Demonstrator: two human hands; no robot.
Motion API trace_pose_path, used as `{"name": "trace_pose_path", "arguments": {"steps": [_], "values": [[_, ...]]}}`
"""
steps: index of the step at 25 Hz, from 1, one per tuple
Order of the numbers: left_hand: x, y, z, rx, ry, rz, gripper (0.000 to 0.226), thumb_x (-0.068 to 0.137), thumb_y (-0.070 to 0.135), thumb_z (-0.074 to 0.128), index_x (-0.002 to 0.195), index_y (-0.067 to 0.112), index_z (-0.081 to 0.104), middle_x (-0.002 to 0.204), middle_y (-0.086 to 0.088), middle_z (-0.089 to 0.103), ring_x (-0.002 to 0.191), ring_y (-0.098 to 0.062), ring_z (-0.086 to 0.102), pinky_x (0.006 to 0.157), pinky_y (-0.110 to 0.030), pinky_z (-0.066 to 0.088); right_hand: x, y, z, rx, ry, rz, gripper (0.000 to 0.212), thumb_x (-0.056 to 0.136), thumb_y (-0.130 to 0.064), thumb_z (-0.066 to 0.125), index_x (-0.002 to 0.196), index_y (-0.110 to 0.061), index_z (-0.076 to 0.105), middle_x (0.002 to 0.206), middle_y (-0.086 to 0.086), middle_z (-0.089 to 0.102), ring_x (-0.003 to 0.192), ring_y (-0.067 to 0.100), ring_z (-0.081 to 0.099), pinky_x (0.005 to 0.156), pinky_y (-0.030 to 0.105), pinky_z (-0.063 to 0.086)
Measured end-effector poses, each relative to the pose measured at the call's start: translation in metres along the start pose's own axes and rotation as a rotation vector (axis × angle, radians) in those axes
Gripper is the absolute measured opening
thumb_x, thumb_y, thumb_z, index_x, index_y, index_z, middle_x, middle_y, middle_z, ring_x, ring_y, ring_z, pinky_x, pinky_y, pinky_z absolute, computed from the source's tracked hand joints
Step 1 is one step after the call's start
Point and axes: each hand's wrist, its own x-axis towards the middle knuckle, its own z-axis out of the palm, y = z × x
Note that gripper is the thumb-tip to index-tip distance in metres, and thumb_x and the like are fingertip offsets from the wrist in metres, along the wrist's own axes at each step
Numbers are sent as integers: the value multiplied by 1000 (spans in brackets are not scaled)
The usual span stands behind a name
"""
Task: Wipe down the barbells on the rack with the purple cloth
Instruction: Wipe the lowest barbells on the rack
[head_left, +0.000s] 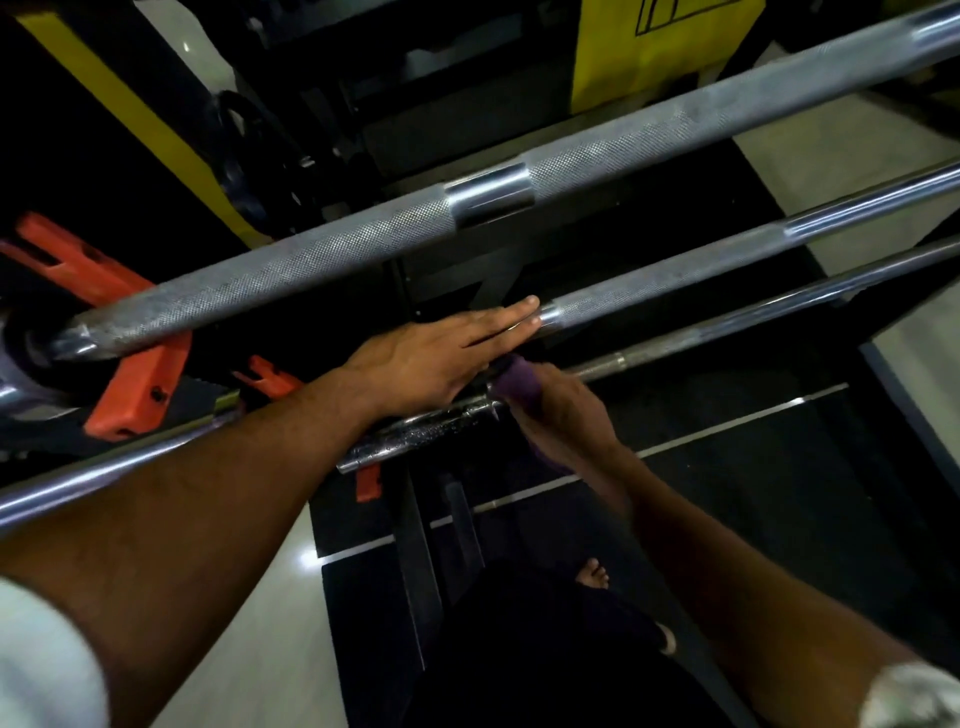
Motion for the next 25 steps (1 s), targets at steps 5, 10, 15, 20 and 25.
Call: {"name": "trace_pose_path", "arguments": {"steps": [5,10,15,20,25], "values": [[3,-2,6,0,29,6,69,105,23,43,159,30,2,167,11,0,149,-13,26,109,-38,44,-52,-15,-21,377,27,48,23,98,-52,42,102,-37,60,87,-7,73,68,9,68,68,33,54],[-37,37,20,67,341,-137,48,99,12,50,146,4,46,149,-13,48,136,-26,46,114,-37,38,-58,-14,-24,386,180,-73,47,96,-53,52,135,-25,52,128,6,62,114,28,62,92,49,55],[-112,34,111,-7,46,-439,65,97,43,53,153,15,34,152,-6,44,139,-21,42,113,-40,40,-22,-29,14,-333,22,-208,85,83,-67,41,156,-26,28,163,7,29,150,40,21,118,61,23],[-98,-1,155,6,-58,-529,63,97,48,45,150,17,35,147,-4,51,129,-22,55,105,-40,48,10,-21,28,-402,32,-258,65,73,-60,56,127,-24,56,125,11,59,101,38,59,90,46,44],[-99,-4,163,106,50,-455,59,96,44,45,143,8,43,138,-8,56,122,-23,58,105,-38,44,70,-49,-1,-301,-278,3,43,94,-53,53,128,-28,64,131,-1,64,119,24,60,96,30,46]]}}
